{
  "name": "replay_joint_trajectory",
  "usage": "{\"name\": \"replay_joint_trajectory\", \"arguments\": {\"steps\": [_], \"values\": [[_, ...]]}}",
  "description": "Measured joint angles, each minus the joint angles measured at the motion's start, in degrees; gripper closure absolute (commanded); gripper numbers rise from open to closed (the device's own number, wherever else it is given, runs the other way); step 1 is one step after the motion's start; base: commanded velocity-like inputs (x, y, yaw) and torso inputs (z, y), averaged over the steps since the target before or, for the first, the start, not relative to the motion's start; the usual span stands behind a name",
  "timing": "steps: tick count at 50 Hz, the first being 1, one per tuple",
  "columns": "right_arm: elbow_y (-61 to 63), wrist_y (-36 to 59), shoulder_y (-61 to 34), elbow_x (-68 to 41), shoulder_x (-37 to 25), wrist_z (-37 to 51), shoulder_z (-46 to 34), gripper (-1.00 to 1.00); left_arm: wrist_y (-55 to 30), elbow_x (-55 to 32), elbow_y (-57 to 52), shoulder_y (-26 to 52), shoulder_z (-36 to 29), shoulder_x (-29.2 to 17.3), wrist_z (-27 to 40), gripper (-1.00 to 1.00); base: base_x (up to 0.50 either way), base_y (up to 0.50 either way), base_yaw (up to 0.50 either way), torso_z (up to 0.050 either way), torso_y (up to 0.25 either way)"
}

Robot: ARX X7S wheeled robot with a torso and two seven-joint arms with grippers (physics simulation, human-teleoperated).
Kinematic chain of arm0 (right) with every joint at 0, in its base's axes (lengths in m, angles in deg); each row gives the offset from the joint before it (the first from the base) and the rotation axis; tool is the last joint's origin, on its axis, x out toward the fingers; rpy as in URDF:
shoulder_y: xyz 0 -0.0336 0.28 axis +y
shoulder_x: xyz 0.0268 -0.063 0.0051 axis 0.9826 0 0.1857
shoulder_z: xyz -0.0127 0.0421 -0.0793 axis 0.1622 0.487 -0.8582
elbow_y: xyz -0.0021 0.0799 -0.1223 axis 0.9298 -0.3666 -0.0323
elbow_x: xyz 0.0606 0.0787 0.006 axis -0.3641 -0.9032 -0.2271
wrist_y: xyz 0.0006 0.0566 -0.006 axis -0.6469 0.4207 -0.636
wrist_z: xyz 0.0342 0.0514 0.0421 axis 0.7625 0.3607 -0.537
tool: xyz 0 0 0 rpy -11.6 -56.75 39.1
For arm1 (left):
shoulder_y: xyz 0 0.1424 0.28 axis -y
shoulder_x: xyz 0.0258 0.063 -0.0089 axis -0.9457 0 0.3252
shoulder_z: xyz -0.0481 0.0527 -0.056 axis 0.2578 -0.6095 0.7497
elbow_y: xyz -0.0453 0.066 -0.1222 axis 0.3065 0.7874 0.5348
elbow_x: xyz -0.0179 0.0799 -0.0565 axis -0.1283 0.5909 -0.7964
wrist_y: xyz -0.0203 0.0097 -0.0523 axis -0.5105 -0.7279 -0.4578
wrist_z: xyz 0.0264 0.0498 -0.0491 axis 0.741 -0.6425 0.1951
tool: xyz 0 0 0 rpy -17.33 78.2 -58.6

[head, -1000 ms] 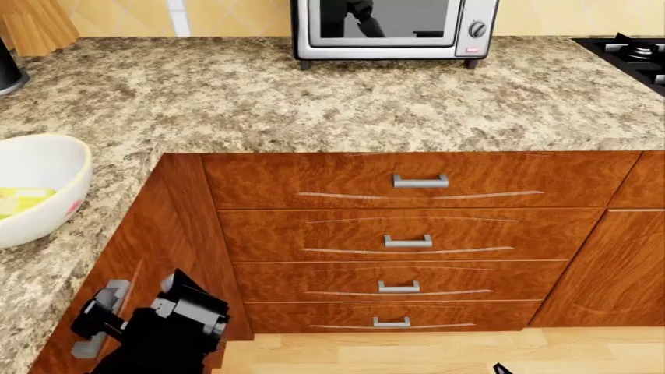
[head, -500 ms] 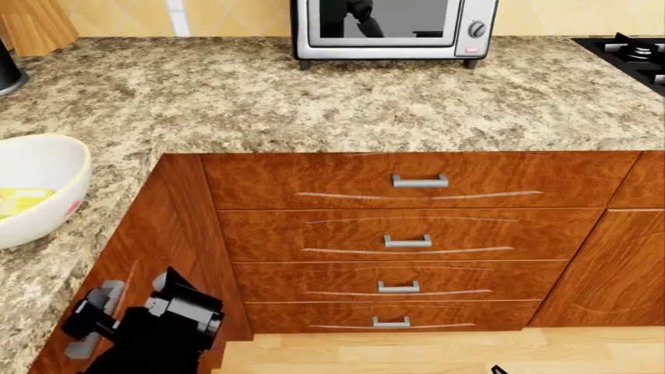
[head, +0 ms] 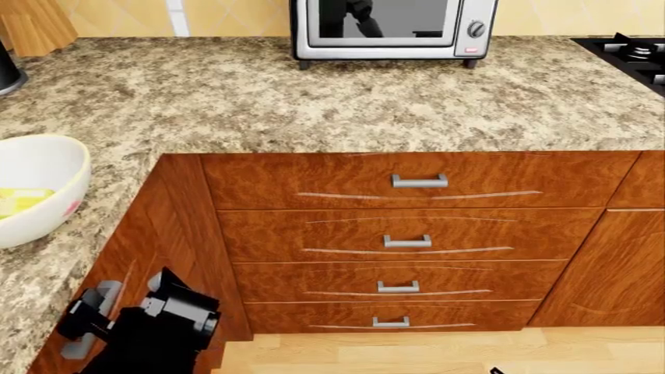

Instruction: Place the bar in the bowl and close the drawer.

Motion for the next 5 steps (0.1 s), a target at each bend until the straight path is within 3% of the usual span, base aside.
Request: {"name": "replay_joint_trajectory", "arguments": {"steps": [5], "values": [[0.01,-0.08,0.02,0.12,0.05,-0.01,0.13,-1.00,-0.15,-0.09,0.07,0.14,0.07,-0.01,0.12,-1.00,0.00,0.00,0.00,0.000,0.002]]}}
